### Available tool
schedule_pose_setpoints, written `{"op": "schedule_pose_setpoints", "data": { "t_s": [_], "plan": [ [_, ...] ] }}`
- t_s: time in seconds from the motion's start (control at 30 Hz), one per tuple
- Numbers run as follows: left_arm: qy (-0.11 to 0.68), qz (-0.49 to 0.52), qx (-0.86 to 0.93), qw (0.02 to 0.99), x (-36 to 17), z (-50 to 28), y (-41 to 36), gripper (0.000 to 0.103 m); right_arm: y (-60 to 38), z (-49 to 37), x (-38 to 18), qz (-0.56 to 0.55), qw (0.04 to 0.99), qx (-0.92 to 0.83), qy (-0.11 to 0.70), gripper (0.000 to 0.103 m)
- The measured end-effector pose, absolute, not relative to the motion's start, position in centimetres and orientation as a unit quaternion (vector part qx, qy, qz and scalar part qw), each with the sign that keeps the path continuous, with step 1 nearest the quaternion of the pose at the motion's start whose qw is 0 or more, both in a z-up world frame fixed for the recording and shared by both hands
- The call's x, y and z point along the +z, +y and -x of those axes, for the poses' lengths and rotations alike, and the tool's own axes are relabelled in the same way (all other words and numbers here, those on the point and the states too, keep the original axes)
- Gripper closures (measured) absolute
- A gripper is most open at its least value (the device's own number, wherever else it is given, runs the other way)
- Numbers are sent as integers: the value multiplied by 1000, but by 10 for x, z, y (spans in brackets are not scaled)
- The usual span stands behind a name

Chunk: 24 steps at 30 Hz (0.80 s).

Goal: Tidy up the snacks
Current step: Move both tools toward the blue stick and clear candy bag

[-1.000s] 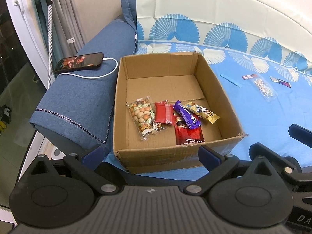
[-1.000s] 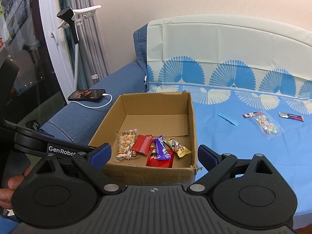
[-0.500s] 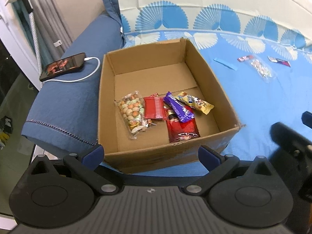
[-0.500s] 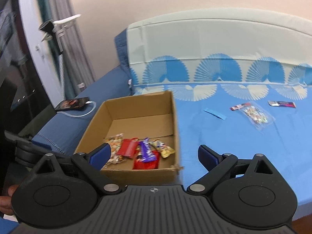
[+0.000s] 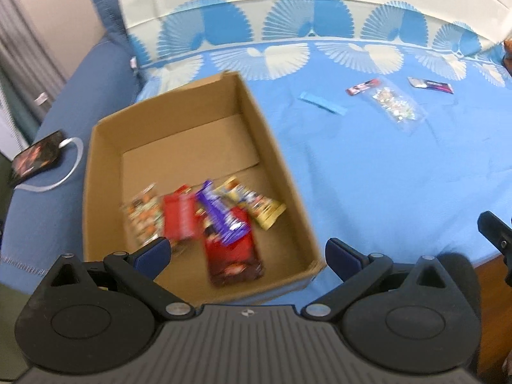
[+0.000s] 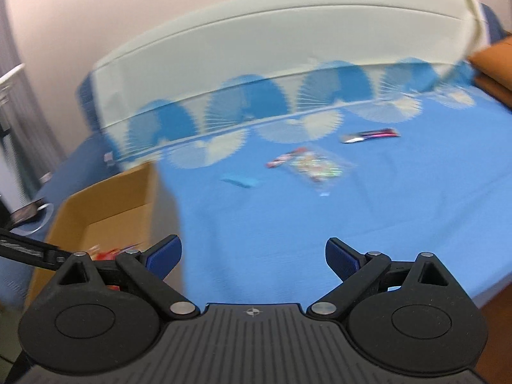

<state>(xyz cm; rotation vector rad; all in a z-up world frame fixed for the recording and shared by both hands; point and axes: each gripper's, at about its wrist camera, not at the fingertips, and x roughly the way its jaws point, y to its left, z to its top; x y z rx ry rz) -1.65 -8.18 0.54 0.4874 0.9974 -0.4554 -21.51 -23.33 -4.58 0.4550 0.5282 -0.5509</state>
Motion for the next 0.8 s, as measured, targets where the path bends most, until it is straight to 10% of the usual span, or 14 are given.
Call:
{"op": "schedule_pose_setpoints", "data": {
  "t_s": [0.8],
  "plan": [
    [570, -128, -153, 797, -131, -199, -322, 0, -426, 15, -174, -55, 888, -276, 362, 0]
  ]
}}
